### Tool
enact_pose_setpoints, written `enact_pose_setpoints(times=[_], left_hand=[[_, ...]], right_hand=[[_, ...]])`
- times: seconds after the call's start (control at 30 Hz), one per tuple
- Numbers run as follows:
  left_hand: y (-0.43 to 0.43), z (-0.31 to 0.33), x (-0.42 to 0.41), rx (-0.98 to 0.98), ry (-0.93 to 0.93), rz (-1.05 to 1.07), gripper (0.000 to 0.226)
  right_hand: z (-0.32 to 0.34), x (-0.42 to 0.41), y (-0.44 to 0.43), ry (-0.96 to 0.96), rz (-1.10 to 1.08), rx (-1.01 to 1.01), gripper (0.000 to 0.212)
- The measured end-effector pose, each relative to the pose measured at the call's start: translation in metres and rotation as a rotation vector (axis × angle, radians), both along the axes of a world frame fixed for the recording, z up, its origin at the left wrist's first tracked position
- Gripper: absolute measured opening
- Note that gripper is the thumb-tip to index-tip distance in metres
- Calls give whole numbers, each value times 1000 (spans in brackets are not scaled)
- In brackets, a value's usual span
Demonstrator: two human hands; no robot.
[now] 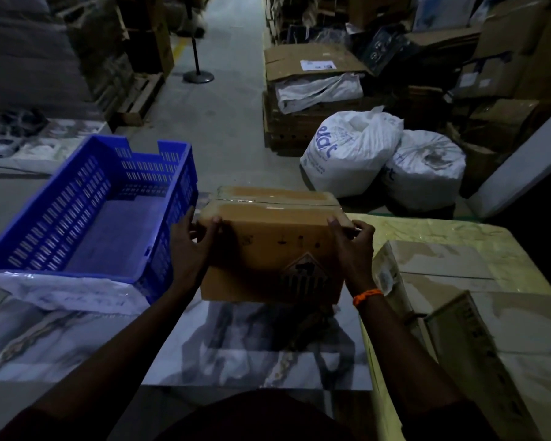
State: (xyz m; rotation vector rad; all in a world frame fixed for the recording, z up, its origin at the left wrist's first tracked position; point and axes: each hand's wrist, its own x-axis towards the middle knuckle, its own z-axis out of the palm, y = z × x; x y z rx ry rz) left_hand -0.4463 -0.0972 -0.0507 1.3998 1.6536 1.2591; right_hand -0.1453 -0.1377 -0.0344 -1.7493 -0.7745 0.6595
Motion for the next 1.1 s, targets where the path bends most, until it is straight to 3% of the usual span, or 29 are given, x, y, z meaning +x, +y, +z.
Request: enact_pose_setpoints(times=[0.07, 0.23, 0.47, 0.6, 0.8, 0.97, 1.1], left_hand=[[-14, -9, -4, -33, -6, 10, 70], [-62, -31, -10, -57, -9, 53, 44], [-105, -42, -21, -39, -5, 69, 42], [-104, -47, -26, 19, 217, 14, 47], [-61, -35, -14, 202, 690, -279, 38], [-24, -23, 13, 44, 857, -627, 66], [-10, -22, 27, 46, 923, -676, 62]], right_hand=[[-12, -8, -11, -16, -7, -45, 84], [-47, -20, -46, -92, 1, -144, 72], [-57, -25, -90, -185, -2, -119, 66], [-54, -22, -91, -360, 72, -130, 67], [-50, -30, -50, -954, 362, -139, 66], [-45, -56, -11, -1036, 657, -252, 71], [-42, -71, 7, -1042, 754, -276, 65]])
